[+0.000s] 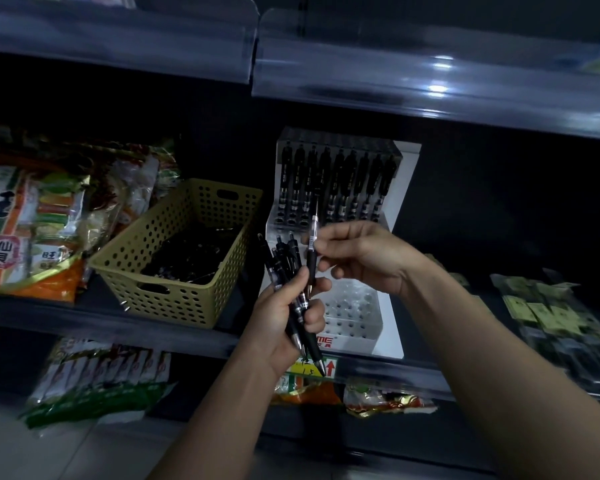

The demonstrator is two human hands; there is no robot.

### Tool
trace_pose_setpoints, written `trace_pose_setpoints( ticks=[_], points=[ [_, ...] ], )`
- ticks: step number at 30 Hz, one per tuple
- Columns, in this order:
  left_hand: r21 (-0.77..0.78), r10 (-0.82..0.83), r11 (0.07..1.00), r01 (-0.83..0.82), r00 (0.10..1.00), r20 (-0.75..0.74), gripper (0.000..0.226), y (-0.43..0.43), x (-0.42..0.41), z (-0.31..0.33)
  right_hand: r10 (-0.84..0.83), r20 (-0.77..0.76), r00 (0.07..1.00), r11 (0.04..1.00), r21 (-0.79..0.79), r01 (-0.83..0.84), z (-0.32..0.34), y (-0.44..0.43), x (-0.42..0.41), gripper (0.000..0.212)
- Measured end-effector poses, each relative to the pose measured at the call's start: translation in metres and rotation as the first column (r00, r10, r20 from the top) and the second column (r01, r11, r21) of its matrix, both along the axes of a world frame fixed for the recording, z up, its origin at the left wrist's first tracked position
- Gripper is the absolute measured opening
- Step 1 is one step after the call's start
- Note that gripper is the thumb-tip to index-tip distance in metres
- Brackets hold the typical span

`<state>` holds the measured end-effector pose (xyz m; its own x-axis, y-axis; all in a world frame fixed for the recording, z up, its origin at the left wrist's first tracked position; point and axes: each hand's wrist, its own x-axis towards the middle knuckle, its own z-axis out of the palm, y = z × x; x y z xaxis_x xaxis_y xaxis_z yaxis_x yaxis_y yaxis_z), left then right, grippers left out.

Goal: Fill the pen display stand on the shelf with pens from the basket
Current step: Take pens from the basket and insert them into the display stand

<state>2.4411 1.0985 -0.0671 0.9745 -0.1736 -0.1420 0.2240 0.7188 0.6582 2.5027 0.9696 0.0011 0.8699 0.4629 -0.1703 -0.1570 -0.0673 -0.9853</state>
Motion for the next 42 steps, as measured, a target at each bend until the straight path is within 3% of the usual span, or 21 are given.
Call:
trace_pose_setpoints(
  ticks=[11, 15, 20, 23, 27, 31, 34, 40, 42],
  points=[
    [0.022, 0.057, 0.998, -0.057, 0.998, -0.028, 0.011, -0.001, 0.003, -0.002, -0.064, 0.064, 0.996, 0.988, 0.144, 0.054, -0.013, -0.005, 0.003, 0.017],
    [0.096, 0.068, 0.993, -0.063, 0.997, -0.045, 0.018, -0.002, 0.002, -0.002, -0.178, 0.132, 0.975, 0.974, 0.167, 0.155, -0.009, -0.003, 0.003, 0.014],
    [0.149, 0.102, 0.985, -0.093, 0.993, -0.057, 0.013, -0.002, 0.003, -0.005, -0.537, 0.279, 0.796, 0.844, 0.175, 0.508, 0.001, -0.007, 0.012, 0.011],
    [0.171, 0.115, 0.980, -0.104, 0.992, -0.055, 0.006, -0.002, 0.004, -0.005, -0.631, 0.310, 0.711, 0.774, 0.189, 0.604, 0.004, -0.010, 0.021, 0.012],
    [0.161, 0.130, 0.980, -0.118, 0.989, -0.066, 0.020, -0.003, 0.005, -0.006, -0.710, 0.371, 0.598, 0.691, 0.202, 0.694, 0.003, -0.010, 0.032, 0.019],
    [0.182, 0.156, 0.973, -0.145, 0.986, -0.050, 0.019, -0.003, 0.005, -0.007, -0.737, 0.441, 0.512, 0.630, 0.176, 0.756, 0.000, -0.012, 0.040, 0.018],
    [0.197, 0.175, 0.966, -0.165, 0.984, -0.034, 0.004, -0.003, 0.006, -0.007, -0.717, 0.518, 0.467, 0.597, 0.110, 0.794, -0.004, -0.014, 0.042, 0.012],
    [0.185, 0.208, 0.963, -0.194, 0.976, -0.057, 0.008, -0.003, 0.008, -0.007, -0.607, 0.624, 0.492, 0.610, -0.032, 0.792, -0.012, -0.012, 0.046, 0.007],
    [0.189, 0.215, 0.961, -0.201, 0.975, -0.055, 0.008, -0.003, 0.007, -0.006, -0.573, 0.649, 0.501, 0.593, -0.094, 0.800, -0.010, -0.010, 0.044, 0.016]
  ],
)
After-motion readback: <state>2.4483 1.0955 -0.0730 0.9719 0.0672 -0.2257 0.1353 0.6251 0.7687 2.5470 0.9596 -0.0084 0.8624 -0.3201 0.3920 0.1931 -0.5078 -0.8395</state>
